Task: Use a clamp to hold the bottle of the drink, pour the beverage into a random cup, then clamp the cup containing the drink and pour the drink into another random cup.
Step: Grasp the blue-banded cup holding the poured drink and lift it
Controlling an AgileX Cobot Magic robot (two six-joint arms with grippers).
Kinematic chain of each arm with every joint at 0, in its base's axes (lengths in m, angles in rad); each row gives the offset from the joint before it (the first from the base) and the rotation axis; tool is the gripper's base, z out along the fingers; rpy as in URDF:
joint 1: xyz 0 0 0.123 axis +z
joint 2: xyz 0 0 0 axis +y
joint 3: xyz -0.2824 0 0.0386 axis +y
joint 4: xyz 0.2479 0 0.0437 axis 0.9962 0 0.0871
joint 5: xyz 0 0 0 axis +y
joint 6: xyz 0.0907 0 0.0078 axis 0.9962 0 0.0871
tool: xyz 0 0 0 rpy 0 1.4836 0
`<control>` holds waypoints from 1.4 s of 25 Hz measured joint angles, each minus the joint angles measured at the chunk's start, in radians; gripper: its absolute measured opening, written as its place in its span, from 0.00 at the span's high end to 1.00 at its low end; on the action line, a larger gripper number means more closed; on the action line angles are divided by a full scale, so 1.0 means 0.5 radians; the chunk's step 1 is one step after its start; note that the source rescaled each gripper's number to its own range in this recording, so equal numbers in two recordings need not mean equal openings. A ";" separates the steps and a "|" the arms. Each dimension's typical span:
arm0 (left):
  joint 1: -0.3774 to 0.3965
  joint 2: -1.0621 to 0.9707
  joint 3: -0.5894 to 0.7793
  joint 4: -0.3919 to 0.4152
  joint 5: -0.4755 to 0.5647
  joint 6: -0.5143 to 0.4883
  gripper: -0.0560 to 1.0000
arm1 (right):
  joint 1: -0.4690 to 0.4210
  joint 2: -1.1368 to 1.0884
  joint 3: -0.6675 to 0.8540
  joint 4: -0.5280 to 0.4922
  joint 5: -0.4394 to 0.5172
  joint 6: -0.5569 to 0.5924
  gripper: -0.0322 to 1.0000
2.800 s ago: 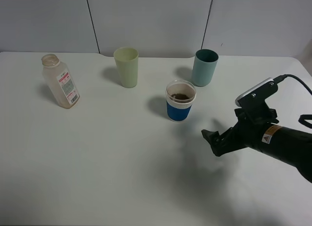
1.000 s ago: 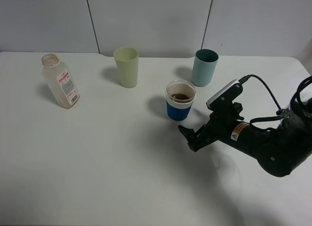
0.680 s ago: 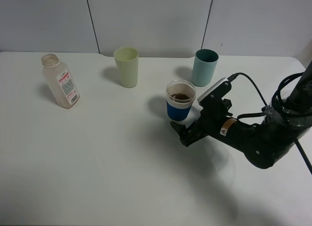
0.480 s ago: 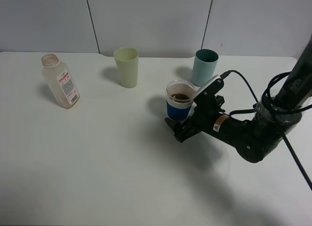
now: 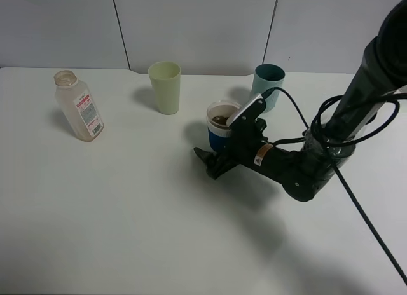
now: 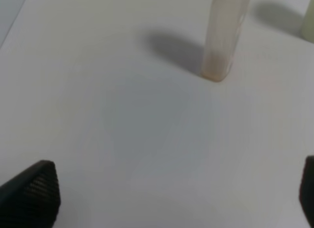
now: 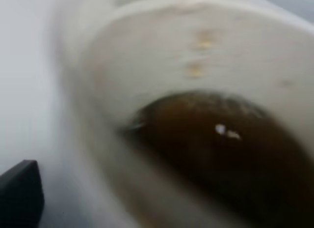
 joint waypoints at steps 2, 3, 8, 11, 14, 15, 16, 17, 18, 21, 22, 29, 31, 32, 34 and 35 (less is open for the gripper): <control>0.000 0.000 0.000 0.000 0.000 0.000 0.01 | 0.037 0.017 -0.025 -0.001 0.004 0.014 0.29; 0.000 0.000 0.000 0.000 0.000 0.000 0.01 | 0.046 0.017 -0.029 -0.001 0.004 0.019 0.48; 0.000 0.000 0.000 0.000 0.000 0.000 0.01 | 0.061 0.017 -0.040 0.017 0.002 0.026 0.93; 0.000 0.000 0.000 0.000 0.000 0.000 0.01 | 0.084 0.017 -0.040 0.070 0.004 0.026 0.93; 0.000 0.000 0.000 0.000 0.000 0.000 0.01 | 0.134 0.017 -0.040 0.178 0.004 0.026 0.93; 0.000 0.000 0.000 0.000 0.000 0.000 0.01 | 0.151 0.017 -0.040 0.204 0.004 0.026 0.93; 0.000 0.000 0.000 0.000 0.000 0.000 0.01 | 0.165 0.015 -0.040 0.235 0.004 0.023 0.93; 0.000 0.000 0.000 0.000 0.000 0.000 0.01 | 0.176 0.004 -0.040 0.265 0.018 0.022 0.93; 0.000 0.000 0.000 0.000 0.000 0.000 0.01 | 0.181 -0.012 -0.040 0.265 0.025 0.022 0.93; 0.000 0.000 0.000 0.000 0.000 0.000 0.01 | 0.185 -0.107 -0.040 0.311 0.035 0.022 0.93; 0.000 0.000 0.000 0.000 0.000 0.000 0.01 | 0.185 -0.146 -0.040 0.331 0.050 0.022 0.93; 0.000 0.000 0.000 0.000 0.000 0.000 0.01 | 0.185 -0.367 -0.037 0.390 0.184 -0.009 0.93; 0.000 0.000 0.000 0.000 0.000 0.000 0.01 | 0.185 -0.409 -0.037 0.412 0.218 -0.031 0.93; 0.000 0.000 0.000 0.000 0.000 0.000 0.01 | 0.185 -0.427 -0.037 0.423 0.233 -0.037 0.93; 0.000 0.000 0.000 0.000 0.000 0.000 0.01 | 0.185 -0.462 -0.036 0.443 0.234 -0.062 0.93; 0.000 0.000 0.000 0.000 0.000 0.000 0.01 | 0.185 -0.477 -0.036 0.452 0.234 -0.077 0.93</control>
